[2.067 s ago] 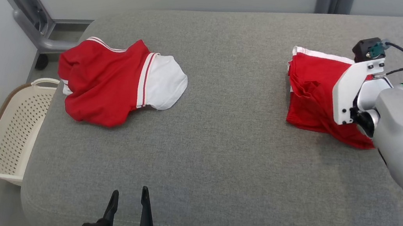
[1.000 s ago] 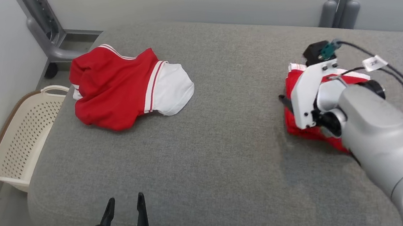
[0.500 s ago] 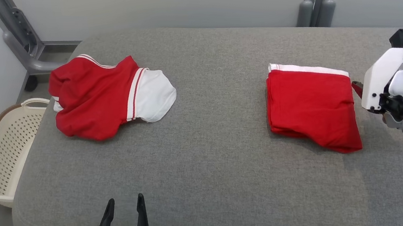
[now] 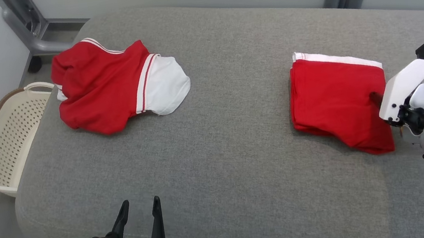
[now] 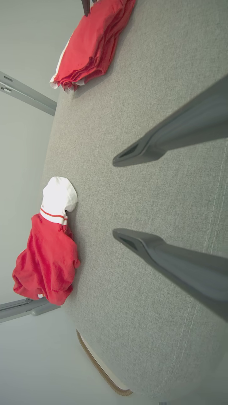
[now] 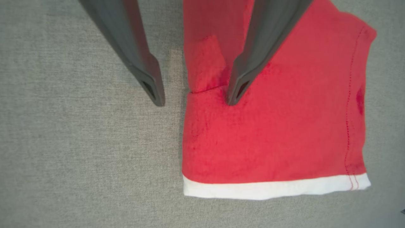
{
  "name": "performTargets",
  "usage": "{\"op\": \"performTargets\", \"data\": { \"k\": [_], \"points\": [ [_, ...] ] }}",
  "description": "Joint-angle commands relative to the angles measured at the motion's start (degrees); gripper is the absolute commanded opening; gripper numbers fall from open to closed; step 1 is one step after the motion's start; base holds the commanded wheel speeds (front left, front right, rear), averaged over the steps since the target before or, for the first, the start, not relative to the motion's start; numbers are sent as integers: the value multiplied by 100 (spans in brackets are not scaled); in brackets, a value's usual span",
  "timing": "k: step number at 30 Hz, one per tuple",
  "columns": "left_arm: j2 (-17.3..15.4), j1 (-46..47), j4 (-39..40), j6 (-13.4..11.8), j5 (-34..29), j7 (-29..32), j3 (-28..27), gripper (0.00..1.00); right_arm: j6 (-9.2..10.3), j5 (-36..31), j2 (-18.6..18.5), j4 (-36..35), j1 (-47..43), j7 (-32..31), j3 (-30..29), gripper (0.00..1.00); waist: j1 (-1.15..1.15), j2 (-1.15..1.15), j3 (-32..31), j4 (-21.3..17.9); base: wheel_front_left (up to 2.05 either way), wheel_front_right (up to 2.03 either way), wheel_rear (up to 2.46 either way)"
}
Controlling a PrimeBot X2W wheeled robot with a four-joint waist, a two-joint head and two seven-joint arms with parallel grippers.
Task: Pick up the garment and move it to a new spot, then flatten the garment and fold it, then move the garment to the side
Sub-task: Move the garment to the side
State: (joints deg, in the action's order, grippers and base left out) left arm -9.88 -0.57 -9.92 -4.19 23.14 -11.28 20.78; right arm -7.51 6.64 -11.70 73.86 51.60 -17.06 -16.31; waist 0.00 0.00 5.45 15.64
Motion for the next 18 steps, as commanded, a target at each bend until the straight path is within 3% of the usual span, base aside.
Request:
{"op": "performTargets", "data": {
  "k": [1,7,9,10,11,12,18],
  "points": [
    [-8,77,-26,24,-32,-47,7,100,4,-39,-6,14,-73,-12,-103,100,0,0,130,125,0,0,0],
    [11,189,-91,56,-10,-76,34,100,4,-493,-34,18,-109,-178,-666,100,0,0,320,287,0,0,0],
    [18,226,-105,62,2,-92,37,100,4,-669,-23,19,-115,-257,-836,42,0,0,370,307,0,0,0],
    [21,242,-113,64,10,-104,37,100,4,-751,-3,22,-115,-283,-913,32,0,0,387,310,0,0,0],
    [24,250,-120,63,17,-114,35,100,4,-852,17,23,-109,-328,-980,9,0,0,406,308,0,0,0],
    [29,259,-133,58,23,-112,35,100,4,-943,45,8,-103,-339,-1048,0,0,0,418,303,0,0,0],
    [38,338,-199,35,30,-152,55,100,8,-1567,210,-366,-62,-313,-1394,0,0,0,412,145,0,0,0]
  ]
}}
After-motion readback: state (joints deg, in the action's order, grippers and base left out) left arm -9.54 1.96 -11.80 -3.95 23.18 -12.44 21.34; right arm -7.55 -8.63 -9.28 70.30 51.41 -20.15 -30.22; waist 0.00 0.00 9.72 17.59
